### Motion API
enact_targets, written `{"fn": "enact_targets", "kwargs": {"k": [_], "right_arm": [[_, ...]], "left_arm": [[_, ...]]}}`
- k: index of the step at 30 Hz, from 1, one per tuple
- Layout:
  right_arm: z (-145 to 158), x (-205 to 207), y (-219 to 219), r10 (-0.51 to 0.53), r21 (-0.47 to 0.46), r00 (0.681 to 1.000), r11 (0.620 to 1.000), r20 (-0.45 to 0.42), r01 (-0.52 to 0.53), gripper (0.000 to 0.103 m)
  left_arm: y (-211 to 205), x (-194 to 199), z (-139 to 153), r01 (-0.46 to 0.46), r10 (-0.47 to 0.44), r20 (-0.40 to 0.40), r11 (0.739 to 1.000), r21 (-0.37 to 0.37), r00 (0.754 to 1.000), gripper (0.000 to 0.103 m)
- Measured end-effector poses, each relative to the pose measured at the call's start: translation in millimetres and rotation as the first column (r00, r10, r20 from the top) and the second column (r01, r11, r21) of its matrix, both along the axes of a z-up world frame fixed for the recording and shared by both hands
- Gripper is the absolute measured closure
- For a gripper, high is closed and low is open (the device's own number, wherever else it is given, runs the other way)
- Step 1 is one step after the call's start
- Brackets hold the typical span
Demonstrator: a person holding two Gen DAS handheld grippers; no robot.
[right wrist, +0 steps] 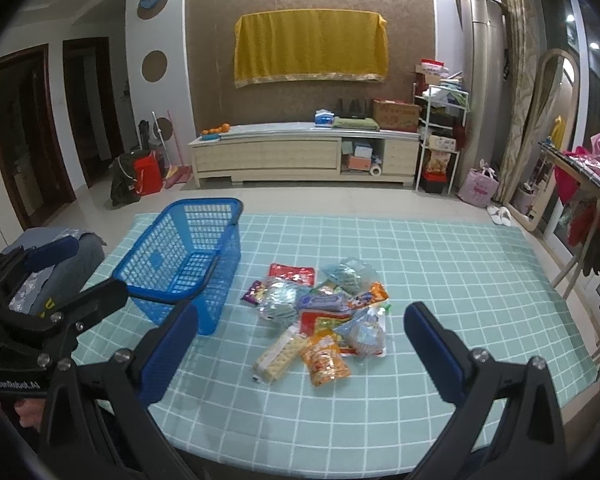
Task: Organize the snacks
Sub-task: 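Lower the left tool onto the cracker pack while the right tool approaches a clear bread bag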
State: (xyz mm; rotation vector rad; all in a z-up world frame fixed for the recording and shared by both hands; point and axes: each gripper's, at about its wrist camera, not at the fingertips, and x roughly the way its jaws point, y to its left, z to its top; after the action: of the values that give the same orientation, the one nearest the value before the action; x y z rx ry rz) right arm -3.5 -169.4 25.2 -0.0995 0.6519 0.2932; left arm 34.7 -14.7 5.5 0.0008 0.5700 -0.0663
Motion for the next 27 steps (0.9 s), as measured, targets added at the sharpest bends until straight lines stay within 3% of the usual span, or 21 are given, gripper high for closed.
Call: {"fn": "enact_targets", "kwargs": {"k": [6,13,19,27], "right_arm": [[-11.2,17.1,-23.9,-0.052,-0.019,0.999,0.998,-0.009,0.052,0.000],[-50.0,45.8,-49.0,-0.096,-0.058,0.988,0.994,-0.119,0.089,0.000],[-94.2,62.7,-66.8,-0.114,-0.068,0.967,0.993,-0.226,0.101,0.000],[-139.4,84.8,-78.5,-0.099,-0.077,0.941,0.994,-0.323,0.079,0.000]], "left_arm": [[-20.6,30.9,-17.9,0.063,-0.062,-0.094,0.998,0.011,0.994,0.000],[-50.2,63.5,-53.0,0.126,-0.114,-0.195,0.991,0.050,0.974,0.000],[-72.6,92.8,-99.4,0.194,-0.166,-0.319,0.979,0.057,0.933,0.000],[-77.2,128.5,-154.7,0.228,-0.190,-0.462,0.973,0.027,0.866,0.012]]}}
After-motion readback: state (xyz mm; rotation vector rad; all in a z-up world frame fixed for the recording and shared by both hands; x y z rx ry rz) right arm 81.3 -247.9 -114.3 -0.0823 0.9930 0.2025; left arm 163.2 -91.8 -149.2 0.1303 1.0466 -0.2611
